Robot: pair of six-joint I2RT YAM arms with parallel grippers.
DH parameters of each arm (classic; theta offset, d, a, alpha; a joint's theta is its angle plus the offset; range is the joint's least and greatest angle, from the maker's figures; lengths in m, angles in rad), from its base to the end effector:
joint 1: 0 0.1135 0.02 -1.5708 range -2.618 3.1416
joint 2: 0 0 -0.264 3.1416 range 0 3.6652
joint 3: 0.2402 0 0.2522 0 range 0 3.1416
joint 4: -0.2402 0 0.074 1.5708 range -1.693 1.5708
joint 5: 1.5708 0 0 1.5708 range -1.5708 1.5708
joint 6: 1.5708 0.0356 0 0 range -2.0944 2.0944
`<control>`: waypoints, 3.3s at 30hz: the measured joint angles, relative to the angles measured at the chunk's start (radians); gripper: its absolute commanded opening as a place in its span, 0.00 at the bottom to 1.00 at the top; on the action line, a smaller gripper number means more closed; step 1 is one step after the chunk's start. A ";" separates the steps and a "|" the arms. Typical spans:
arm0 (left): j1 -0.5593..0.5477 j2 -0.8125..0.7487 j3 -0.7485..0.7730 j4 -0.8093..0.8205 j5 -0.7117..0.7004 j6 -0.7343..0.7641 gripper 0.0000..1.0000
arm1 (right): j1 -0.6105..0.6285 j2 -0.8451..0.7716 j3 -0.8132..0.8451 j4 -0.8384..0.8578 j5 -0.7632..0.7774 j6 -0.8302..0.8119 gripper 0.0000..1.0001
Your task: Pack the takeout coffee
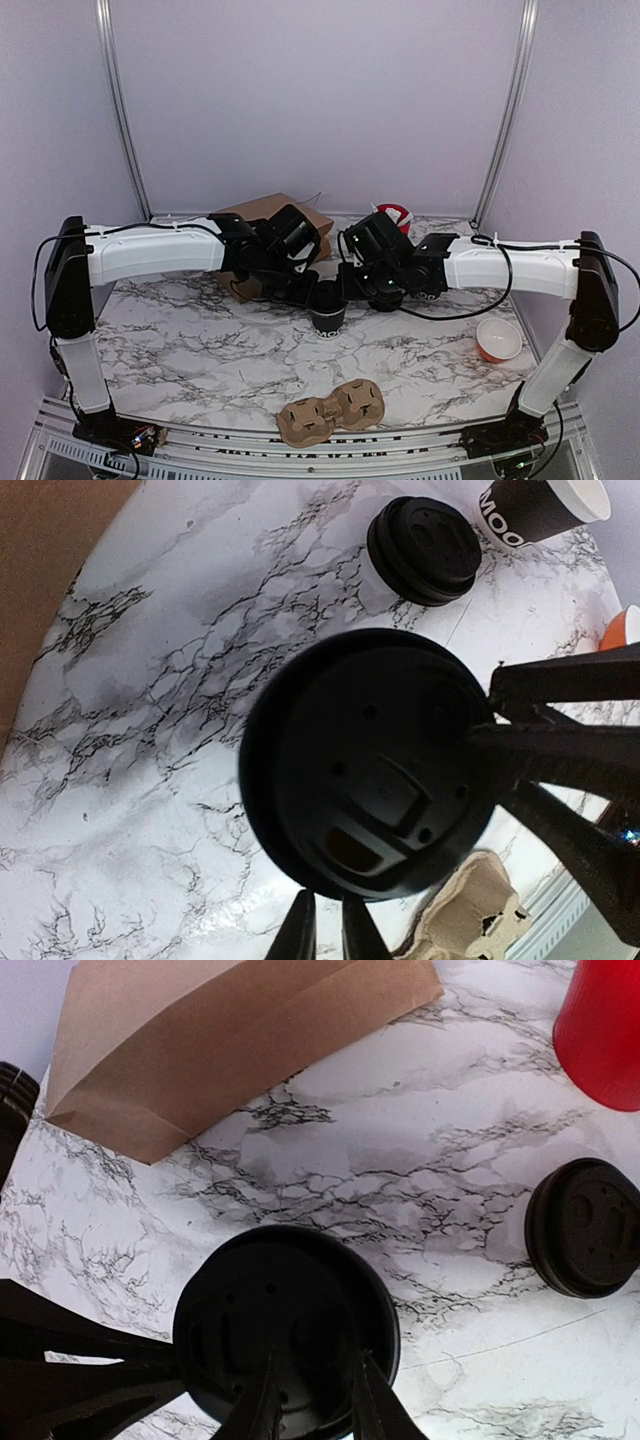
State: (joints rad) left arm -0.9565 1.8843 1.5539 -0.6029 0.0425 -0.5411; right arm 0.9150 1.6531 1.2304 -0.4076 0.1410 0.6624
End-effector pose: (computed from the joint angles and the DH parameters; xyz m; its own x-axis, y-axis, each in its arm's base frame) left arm 0.2396 -0.3423 0.2539 -0.8250 0.2769 -0.4926 0.4737 0.8141 -0.3358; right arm 0.2256 0.2850 0.2502 -0.8020 -0.0438 -0.5958 -0.2963 0.8951 0.3331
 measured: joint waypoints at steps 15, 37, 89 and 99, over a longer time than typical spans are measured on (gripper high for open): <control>0.020 -0.011 0.033 0.016 0.010 0.005 0.13 | -0.032 -0.043 -0.010 0.045 -0.069 -0.009 0.25; 0.089 -0.098 -0.151 0.215 0.127 -0.043 0.46 | -0.201 -0.177 -0.364 0.610 -0.505 0.104 0.00; 0.101 -0.061 -0.226 0.367 0.220 -0.110 0.35 | -0.251 -0.031 -0.338 0.636 -0.687 0.215 0.00; 0.101 -0.061 -0.226 0.367 0.220 -0.110 0.34 | -0.251 -0.117 -0.275 0.636 -0.670 0.176 0.00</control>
State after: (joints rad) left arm -0.8555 1.8233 1.3277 -0.2359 0.2623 -0.6510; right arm 0.6636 1.5360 0.9554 0.2279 -0.5289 0.8383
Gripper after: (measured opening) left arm 0.343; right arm 0.005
